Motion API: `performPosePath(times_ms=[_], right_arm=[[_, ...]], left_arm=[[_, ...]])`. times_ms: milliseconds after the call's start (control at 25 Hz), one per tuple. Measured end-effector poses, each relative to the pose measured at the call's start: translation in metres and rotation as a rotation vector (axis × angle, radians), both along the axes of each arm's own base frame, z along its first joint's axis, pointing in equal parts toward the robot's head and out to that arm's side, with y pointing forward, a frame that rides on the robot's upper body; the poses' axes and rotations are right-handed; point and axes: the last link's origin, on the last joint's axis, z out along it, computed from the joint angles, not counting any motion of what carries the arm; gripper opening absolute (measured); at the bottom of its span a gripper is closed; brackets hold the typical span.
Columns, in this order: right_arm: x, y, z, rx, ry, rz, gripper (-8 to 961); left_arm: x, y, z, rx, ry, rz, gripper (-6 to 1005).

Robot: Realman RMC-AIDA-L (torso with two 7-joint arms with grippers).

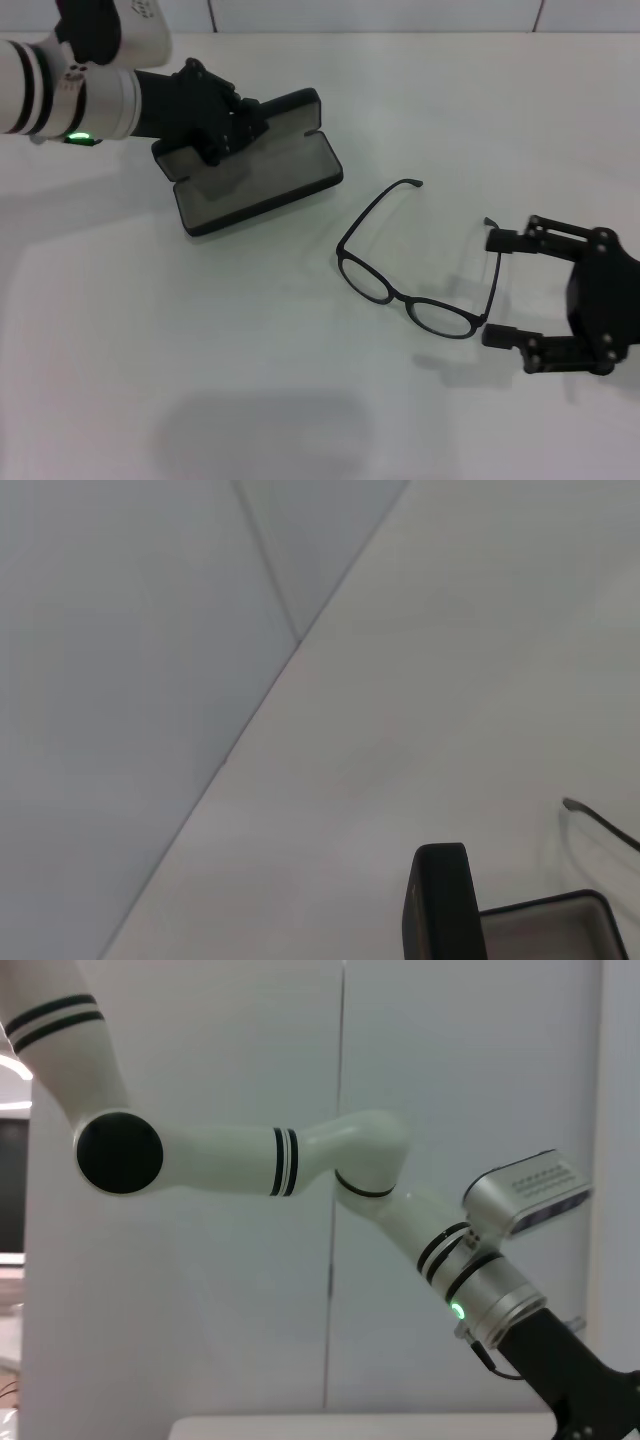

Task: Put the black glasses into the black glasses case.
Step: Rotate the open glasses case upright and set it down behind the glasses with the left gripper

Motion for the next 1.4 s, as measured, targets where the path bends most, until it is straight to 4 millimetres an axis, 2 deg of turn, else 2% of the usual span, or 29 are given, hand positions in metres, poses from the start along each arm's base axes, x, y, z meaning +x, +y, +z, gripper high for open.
performPosePath(times_ms=[160,280,600,800,920,1240,1400], right_arm=[[0.008,-0.009,0.006,0.045,0.038,-0.011,809],[0.008,-0.011,0.006,0.046,0.044,-0.014,808],[0.010,-0.013,0.005,0.046,0.046,-0.017,807],[0.010,-0.014,0.004,0.050,0.048,-0.012,806],[0.010,-0.014,0.004,0.052,0.046,-0.015,805],[0.013,-0.015,0.002,0.065,0.041,-0.027,803],[0.012,-0.012,0.004,0.074,0.047,-0.038,802]], left_arm=[[0.009,-0.001,-0.007,-0.058,0.088,-0.172,236],[0.015,-0.004,-0.014,-0.104,0.116,-0.234,244],[0.036,-0.009,-0.030,-0.203,0.113,-0.283,263],[0.048,-0.007,-0.053,-0.215,0.161,-0.292,275],[0.051,-0.008,-0.060,-0.210,0.167,-0.289,282],[0.058,-0.005,-0.057,-0.205,0.111,-0.201,301],[0.065,-0.009,-0.047,-0.234,0.007,-0.176,311]])
